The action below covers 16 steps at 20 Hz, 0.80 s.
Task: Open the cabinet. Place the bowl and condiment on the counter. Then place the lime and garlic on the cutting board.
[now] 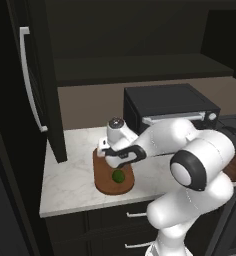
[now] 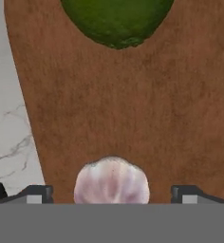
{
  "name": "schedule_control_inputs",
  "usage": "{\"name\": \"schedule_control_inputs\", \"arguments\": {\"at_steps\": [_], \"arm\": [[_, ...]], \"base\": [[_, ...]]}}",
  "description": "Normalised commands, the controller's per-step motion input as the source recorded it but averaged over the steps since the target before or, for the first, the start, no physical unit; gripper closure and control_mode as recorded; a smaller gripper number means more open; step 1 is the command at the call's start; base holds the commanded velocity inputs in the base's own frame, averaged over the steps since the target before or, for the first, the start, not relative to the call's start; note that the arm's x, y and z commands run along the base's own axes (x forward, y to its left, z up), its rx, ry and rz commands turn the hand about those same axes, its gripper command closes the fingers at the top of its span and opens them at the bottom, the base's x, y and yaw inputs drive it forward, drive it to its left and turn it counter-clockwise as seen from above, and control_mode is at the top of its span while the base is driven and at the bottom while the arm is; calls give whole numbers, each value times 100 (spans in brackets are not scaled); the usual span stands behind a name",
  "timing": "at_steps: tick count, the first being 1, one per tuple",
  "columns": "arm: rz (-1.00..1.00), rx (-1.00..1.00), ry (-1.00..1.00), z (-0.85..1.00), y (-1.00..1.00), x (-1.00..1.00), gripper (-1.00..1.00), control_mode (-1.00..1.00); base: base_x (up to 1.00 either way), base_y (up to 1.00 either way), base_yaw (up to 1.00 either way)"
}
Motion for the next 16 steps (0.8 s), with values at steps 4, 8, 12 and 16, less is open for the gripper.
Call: {"name": "schedule_control_inputs", "arguments": {"at_steps": [4,8,12,16], "arm": [[0,0,0,24,0,-9,-100,-100],[0,0,0,21,0,-18,-100,-100],[0,0,0,20,0,-42,-100,-100],[0,0,0,26,0,-41,-100,-100]], "base": [[0,0,0],[0,0,0],[0,0,0],[0,0,0]]}}
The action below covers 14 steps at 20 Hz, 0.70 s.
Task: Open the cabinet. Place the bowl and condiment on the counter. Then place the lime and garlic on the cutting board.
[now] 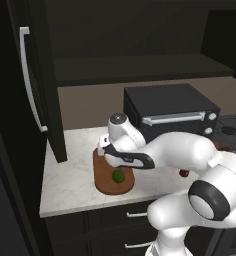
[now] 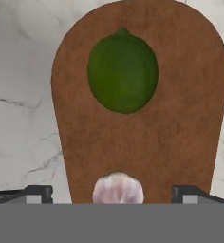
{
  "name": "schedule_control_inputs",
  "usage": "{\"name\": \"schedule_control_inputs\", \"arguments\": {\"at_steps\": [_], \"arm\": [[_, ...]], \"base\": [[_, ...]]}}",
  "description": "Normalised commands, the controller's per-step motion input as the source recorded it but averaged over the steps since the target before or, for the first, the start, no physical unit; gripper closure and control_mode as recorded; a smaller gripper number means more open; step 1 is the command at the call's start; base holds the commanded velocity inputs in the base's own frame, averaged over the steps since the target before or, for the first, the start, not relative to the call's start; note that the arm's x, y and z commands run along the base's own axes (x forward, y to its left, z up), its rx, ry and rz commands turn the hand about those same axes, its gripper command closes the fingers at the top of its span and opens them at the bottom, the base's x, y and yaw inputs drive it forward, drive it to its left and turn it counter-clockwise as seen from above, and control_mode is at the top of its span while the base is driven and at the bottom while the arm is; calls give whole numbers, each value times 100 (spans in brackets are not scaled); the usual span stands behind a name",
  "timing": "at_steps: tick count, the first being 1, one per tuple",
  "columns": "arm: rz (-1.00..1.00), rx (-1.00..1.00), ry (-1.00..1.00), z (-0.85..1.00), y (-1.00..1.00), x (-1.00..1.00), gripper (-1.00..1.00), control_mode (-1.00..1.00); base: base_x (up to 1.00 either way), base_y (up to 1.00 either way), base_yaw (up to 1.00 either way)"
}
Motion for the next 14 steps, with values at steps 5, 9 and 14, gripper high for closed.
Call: {"name": "schedule_control_inputs", "arguments": {"at_steps": [5,9,14], "arm": [[0,0,0,34,0,-32,-100,-100],[0,0,0,33,0,-28,-100,-100],[0,0,-1,31,0,-28,-100,-100]], "base": [[0,0,0],[0,0,0],[0,0,0]]}}
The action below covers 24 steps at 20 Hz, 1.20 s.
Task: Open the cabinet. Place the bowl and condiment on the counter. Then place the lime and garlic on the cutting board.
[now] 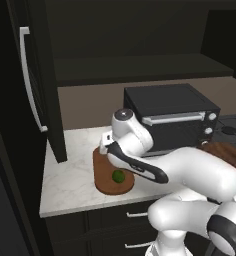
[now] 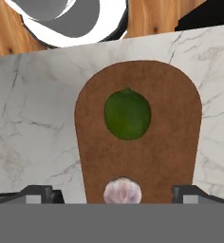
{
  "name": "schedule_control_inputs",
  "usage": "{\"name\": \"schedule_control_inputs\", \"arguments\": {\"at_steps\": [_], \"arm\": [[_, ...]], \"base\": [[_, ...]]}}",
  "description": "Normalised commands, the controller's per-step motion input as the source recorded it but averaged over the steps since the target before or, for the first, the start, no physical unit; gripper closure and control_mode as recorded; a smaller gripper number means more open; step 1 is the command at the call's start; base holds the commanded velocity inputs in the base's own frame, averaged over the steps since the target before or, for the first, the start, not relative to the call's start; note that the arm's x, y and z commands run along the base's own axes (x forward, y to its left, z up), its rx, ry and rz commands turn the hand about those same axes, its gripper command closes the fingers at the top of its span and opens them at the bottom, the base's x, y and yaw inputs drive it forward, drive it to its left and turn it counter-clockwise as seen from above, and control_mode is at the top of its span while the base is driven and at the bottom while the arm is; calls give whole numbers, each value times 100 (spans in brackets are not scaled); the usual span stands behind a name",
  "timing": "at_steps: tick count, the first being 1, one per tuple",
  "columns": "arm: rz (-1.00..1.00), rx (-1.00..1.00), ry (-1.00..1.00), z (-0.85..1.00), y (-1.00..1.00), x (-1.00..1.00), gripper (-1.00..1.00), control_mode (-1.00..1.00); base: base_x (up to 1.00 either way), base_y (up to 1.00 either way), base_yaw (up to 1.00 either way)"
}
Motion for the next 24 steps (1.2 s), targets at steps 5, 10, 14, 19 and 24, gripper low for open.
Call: {"name": "schedule_control_inputs", "arguments": {"at_steps": [5,10,14,19,24], "arm": [[0,0,0,34,0,-28,-100,-100],[0,0,-1,33,0,-28,-100,-100],[0,0,-1,31,0,-30,-100,-100],[0,0,-1,26,0,-33,-100,-100],[0,0,-2,17,-1,-34,-100,-100]], "base": [[0,0,0],[0,0,0],[0,0,0],[0,0,0],[0,0,0]]}}
